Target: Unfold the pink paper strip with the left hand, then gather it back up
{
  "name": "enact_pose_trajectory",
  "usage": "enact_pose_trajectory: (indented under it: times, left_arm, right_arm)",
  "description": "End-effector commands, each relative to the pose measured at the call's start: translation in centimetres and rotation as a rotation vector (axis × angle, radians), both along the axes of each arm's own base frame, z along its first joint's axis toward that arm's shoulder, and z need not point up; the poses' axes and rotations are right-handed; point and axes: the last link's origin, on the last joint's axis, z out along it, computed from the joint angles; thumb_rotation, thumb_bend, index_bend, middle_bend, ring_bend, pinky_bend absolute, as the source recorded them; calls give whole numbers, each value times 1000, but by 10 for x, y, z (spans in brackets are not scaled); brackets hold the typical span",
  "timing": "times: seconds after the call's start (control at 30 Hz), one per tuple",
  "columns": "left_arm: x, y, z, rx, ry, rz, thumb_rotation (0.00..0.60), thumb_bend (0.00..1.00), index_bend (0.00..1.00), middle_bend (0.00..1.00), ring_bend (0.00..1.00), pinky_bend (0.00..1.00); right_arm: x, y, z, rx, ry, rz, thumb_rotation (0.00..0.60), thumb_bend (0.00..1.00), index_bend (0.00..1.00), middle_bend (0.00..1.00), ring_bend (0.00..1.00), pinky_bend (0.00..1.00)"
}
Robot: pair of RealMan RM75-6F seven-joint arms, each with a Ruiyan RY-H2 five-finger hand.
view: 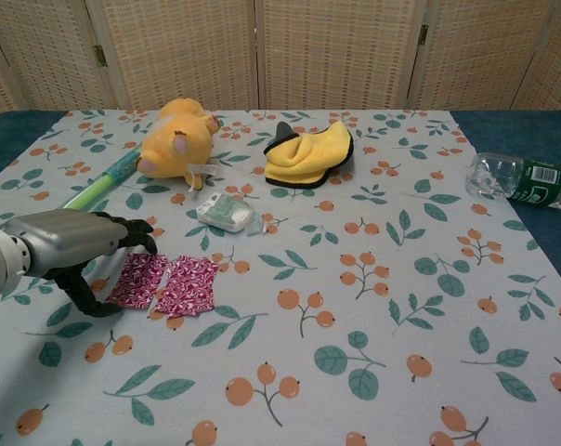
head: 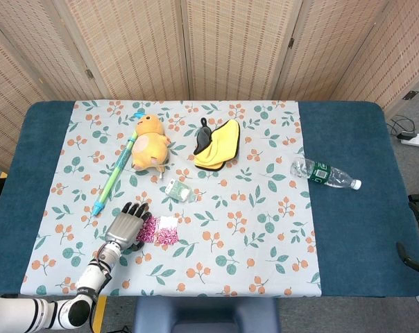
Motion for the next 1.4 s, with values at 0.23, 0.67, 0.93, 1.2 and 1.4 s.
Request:
enact_pose_trajectory:
  times: [0.23,0.67,0.93,1.2,1.4]
  left_arm:
    - [10,0,17,32,-39,7,538,352,245,0,0,0]
    - [34,-10,17,20,-102,13,538,352,232,0,0,0]
    - [53,-9,2,9,-100,4,540,352,228,0,0,0]
    - [59,-9,-9,25,-52,11,537,352,226,0,0,0]
    - [59,-10,-11,29,-31,20,537,352,218,0,0,0]
  right_arm:
    - [0,-1,0,0,-2,2,600,397,0,0,0,0]
    - [-2,-1,0,3,-8,4,600,397,0,0,0,0]
    - [-5,1,1,-1,-11,-2,600,397,0,0,0,0]
    - [-8,2,2,-1,-13,-9,600,397,0,0,0,0]
    - [-9,2,3,-3,-13,-11,600,398,0,0,0,0]
